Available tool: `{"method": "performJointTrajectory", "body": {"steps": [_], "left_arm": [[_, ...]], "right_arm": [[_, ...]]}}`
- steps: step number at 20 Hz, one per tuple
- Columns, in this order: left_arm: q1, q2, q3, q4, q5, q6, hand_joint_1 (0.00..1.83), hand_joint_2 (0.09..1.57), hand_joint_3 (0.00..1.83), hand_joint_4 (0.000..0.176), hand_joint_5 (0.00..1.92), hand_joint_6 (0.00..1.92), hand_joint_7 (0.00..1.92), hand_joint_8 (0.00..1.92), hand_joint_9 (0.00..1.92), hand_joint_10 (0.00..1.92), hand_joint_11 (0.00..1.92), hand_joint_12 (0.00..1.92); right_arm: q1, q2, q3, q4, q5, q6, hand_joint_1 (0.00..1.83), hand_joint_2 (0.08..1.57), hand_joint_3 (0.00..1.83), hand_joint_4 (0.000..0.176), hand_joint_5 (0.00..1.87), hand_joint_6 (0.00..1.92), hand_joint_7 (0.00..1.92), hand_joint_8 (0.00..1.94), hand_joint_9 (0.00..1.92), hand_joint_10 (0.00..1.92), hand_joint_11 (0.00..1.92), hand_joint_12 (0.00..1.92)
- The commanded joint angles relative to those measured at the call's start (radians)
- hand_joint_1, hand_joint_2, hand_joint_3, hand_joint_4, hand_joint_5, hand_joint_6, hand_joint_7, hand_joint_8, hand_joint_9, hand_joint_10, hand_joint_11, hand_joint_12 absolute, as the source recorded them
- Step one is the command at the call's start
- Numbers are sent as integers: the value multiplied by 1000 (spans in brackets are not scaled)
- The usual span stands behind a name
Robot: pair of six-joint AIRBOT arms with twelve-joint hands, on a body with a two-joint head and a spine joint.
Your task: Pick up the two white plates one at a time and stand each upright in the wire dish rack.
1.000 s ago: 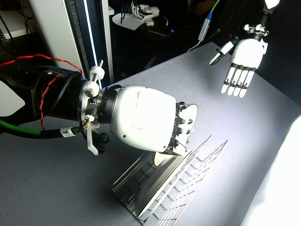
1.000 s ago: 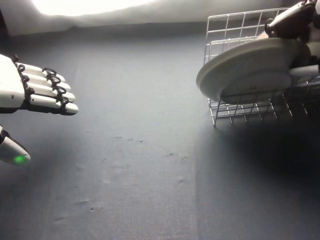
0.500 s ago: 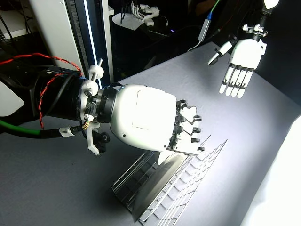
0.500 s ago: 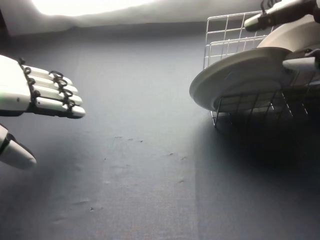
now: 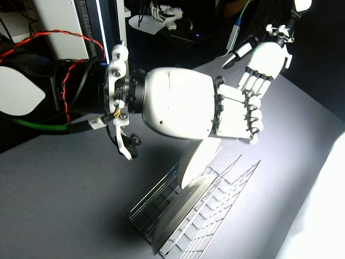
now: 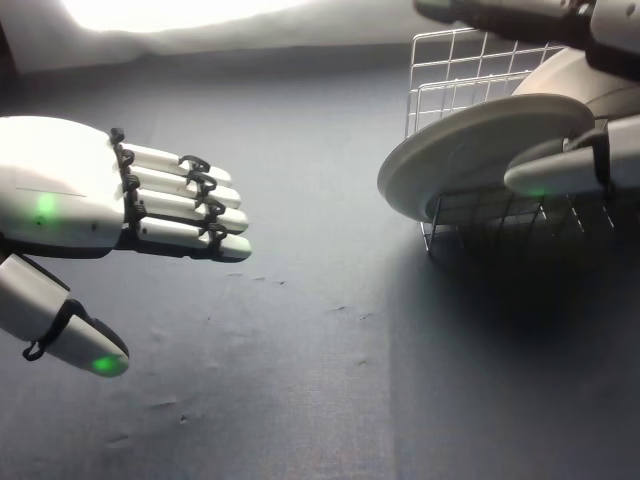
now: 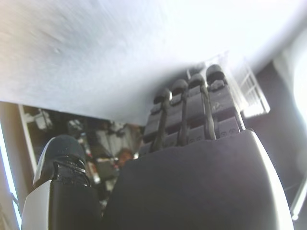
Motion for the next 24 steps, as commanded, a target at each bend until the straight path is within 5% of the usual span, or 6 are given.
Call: {"method": "performJointTrajectory", "body": {"steps": [1, 12, 24], "left_arm": [[-14, 13, -6, -86, -34, 14, 0, 1113, 3, 0, 25, 2, 7, 3, 0, 0, 0, 0], [-95, 62, -83, -41, -48, 64, 0, 1112, 1, 0, 27, 1, 4, 0, 0, 0, 0, 0], [-104, 71, -124, 8, -44, 65, 0, 1110, 0, 0, 22, 4, 7, 3, 0, 0, 0, 0]], "right_arm": [[6, 5, -3, 15, 151, 6, 512, 1085, 0, 0, 0, 0, 0, 0, 1, 0, 0, 175], [14, 5, -3, -277, 357, -47, 483, 1051, 0, 0, 0, 0, 0, 0, 0, 0, 0, 0], [26, 6, -2, -295, 369, -91, 525, 1045, 0, 0, 0, 0, 0, 0, 0, 0, 0, 0]]}}
